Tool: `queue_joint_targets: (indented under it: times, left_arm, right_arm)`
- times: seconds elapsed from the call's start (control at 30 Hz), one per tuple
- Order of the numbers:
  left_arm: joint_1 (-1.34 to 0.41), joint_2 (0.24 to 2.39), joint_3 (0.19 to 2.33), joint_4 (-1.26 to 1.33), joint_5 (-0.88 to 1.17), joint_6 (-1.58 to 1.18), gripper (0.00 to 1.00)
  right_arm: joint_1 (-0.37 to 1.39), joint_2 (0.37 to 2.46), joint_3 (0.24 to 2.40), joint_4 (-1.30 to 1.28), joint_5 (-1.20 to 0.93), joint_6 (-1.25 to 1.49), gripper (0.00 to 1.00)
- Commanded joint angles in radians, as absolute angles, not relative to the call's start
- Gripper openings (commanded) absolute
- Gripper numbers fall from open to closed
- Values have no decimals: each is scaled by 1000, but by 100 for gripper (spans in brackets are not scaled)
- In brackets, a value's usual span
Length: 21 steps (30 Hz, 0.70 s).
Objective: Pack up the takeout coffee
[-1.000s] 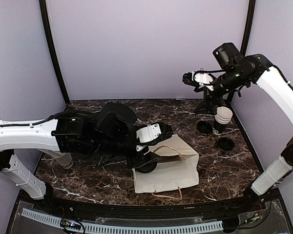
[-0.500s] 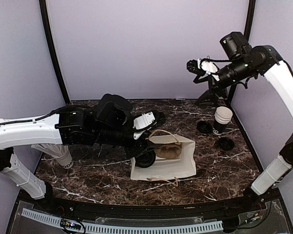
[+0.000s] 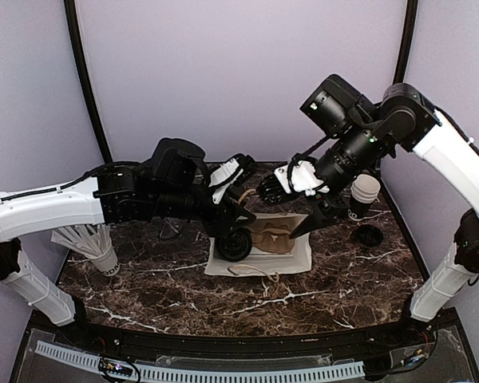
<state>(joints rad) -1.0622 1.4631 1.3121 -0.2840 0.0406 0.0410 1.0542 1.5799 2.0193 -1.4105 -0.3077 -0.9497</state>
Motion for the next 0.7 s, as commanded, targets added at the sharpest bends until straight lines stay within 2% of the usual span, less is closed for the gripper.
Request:
queue_joint_targets:
  times: [0.0, 0.2, 0.47, 0.6, 0.67]
  left_arm:
    - [-1044, 1473, 1301, -268, 82, -10, 46]
    - [-1015, 1482, 1308, -270, 138, -41, 41]
    - [-971, 1495, 1346, -327, 212, -19, 28]
    - [-964, 1505, 1367, -351, 238, -14, 23]
    - [-963, 1512, 1375, -358, 257, -16, 21]
  right_arm:
    - [1140, 1589, 2033, -1415, -156, -969, 68]
    - [1210, 1617, 2075, -1414, -39, -953, 67]
    - [1245, 1595, 2175, -1364, 103, -936, 80]
    - [1298, 1594, 2118, -1353, 88, -941, 79]
    - [1334, 1601, 2049, -1316, 139, -950, 73]
